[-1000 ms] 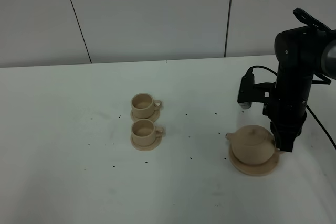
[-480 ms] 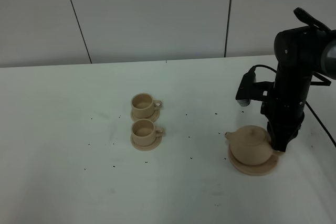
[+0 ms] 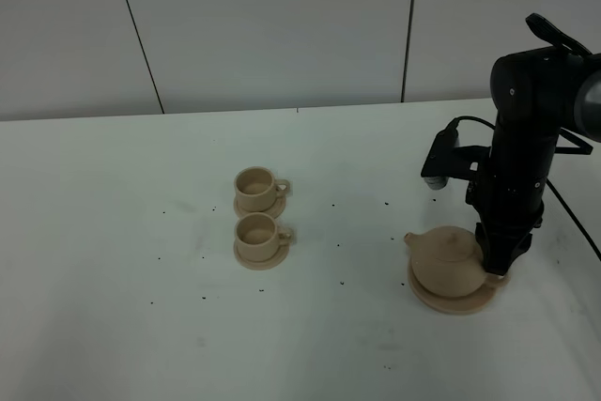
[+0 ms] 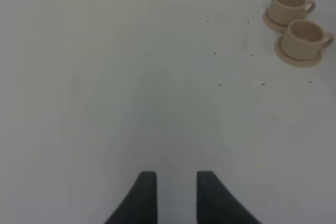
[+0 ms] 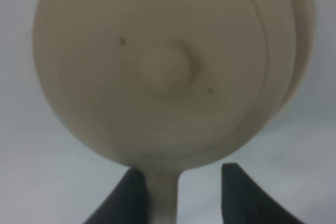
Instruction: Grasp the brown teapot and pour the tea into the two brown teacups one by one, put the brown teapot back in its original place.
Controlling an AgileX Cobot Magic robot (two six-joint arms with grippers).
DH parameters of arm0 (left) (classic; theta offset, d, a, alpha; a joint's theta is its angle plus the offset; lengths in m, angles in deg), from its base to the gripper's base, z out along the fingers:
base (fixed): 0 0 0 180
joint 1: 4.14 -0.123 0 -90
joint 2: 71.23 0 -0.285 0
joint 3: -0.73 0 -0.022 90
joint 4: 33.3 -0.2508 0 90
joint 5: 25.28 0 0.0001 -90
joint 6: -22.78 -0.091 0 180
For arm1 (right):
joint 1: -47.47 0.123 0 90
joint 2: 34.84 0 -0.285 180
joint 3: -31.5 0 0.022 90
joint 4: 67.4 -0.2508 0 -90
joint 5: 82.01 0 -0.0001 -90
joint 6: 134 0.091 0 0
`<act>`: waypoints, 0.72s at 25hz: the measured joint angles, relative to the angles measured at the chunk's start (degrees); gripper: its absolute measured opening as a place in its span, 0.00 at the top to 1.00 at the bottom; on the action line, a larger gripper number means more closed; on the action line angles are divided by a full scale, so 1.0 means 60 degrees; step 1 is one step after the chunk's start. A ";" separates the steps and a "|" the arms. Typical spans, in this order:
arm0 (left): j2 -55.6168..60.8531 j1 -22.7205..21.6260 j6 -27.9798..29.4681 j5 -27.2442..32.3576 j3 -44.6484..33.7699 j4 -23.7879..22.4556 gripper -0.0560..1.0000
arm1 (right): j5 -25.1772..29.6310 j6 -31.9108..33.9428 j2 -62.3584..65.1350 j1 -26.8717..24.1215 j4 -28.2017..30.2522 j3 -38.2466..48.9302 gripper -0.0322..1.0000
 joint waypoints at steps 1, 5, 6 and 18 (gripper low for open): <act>0.0000 0.0000 0.0000 0.0000 0.0000 0.0000 0.71 | 0.0008 0.0060 0.0000 0.0000 0.0000 0.0000 0.65; 0.0000 0.0000 0.0000 0.0000 0.0000 0.0000 0.71 | 0.0018 0.0278 0.0000 0.0000 0.0000 0.0000 0.65; 0.0000 0.0000 0.0000 0.0000 0.0000 0.0000 0.71 | 0.0025 0.0360 0.0000 0.0000 0.0000 0.0000 0.65; 0.0000 0.0000 0.0000 0.0000 0.0000 0.0000 0.71 | 0.0109 0.0773 -0.0044 0.0000 -0.0044 0.0000 0.64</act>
